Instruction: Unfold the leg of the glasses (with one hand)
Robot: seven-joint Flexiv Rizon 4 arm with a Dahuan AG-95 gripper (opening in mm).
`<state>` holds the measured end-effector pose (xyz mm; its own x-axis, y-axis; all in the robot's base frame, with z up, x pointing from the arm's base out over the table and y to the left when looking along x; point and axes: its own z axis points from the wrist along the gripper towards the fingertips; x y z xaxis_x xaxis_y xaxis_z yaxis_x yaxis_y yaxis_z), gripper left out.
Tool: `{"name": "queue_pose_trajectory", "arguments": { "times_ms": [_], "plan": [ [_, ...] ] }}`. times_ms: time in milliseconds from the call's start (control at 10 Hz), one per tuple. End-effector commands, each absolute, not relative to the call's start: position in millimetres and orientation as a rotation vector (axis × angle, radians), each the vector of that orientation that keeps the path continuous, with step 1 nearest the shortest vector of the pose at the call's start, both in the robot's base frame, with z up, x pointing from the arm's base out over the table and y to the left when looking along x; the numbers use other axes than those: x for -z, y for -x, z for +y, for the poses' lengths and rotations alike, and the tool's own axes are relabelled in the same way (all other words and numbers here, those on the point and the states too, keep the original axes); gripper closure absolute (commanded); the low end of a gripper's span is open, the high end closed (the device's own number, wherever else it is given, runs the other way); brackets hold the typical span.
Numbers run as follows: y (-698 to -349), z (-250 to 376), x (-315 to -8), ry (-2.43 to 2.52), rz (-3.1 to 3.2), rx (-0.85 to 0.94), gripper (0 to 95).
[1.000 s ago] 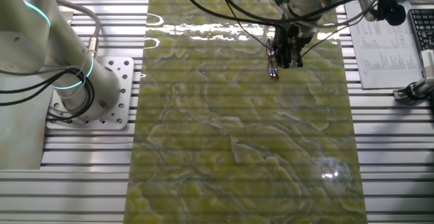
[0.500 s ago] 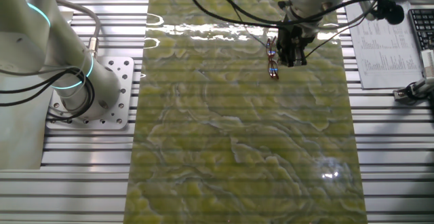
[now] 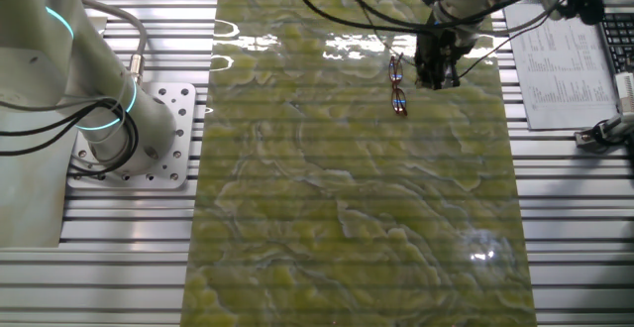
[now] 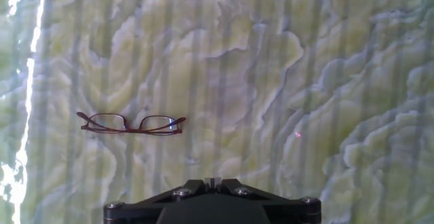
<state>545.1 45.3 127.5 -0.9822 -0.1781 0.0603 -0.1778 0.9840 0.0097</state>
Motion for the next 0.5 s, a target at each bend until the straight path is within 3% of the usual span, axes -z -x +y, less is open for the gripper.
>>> {"name": "queue_pose_trajectory", "arguments": {
  "times_ms": [100, 500],
  "plan": [
    [-552, 48, -119, -0.290, -3.075, 0.005, 95.0],
    [-551, 61, -110, -0.345, -3.070, 0.000, 95.0]
  ]
}}
